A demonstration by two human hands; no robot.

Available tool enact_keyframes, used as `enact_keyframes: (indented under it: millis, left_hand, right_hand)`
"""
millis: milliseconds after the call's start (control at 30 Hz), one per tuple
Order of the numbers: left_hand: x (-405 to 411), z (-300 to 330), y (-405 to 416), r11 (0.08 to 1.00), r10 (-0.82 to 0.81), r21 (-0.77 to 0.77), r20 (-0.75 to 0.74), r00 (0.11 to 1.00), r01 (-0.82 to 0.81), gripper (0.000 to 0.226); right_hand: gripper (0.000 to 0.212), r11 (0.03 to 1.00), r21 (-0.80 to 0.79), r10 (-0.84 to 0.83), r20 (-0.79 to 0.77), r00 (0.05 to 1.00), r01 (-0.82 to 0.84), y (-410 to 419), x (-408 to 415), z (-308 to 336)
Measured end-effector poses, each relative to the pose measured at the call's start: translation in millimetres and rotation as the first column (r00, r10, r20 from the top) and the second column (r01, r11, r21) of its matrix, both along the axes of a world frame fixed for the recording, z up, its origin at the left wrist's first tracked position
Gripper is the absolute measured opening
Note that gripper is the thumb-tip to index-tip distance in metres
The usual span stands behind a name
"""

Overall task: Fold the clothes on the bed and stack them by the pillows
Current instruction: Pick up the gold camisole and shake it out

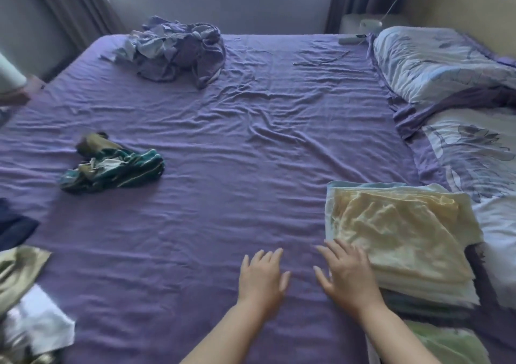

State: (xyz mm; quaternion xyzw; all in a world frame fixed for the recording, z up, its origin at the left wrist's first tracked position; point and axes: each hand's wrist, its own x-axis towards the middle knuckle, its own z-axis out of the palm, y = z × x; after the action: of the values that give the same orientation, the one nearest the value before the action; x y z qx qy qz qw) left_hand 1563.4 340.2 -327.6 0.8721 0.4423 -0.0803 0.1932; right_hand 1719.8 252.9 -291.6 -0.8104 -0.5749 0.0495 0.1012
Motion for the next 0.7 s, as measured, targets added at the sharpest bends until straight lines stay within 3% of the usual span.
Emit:
enact_keyframes:
  millis: [133,233,500,567,700]
  left_hand:
    - [-104,7,13,0.994,0.111,-0.006,-0.037,0.993,-0.112,0.056]
    - [-187,17,22,0.976,0.167,0.131,0.041,0.985,-0.171,0.051]
    - [-405,14,48,0.929,0.360,0.119,-0.070,0.930,-0.350,0.039]
    - [-448,5,58,0.907,0.421,0.047,-0.087,0.903,-0.418,0.035]
    - [-523,-8,84,0.840,0.536,0.145,-0.068,0.842,-0.523,0.039]
  right_hand:
    - [0.048,0.994,-0.051,0.091,-0.066,0.994,-0.095,24,-100,-6]
    - [0.050,0.981,-0.070,0.171,-0.113,0.979,-0.179,46,-173,-14]
    - [0.046,0.874,-0.190,0.408,-0.213,0.888,-0.447,113,-375,-37]
    - [0.043,0.858,-0.168,0.428,-0.290,0.856,-0.486,127,-417,-37]
    - [0.043,0.849,-0.099,0.477,-0.280,0.833,-0.519,153,-485,-44]
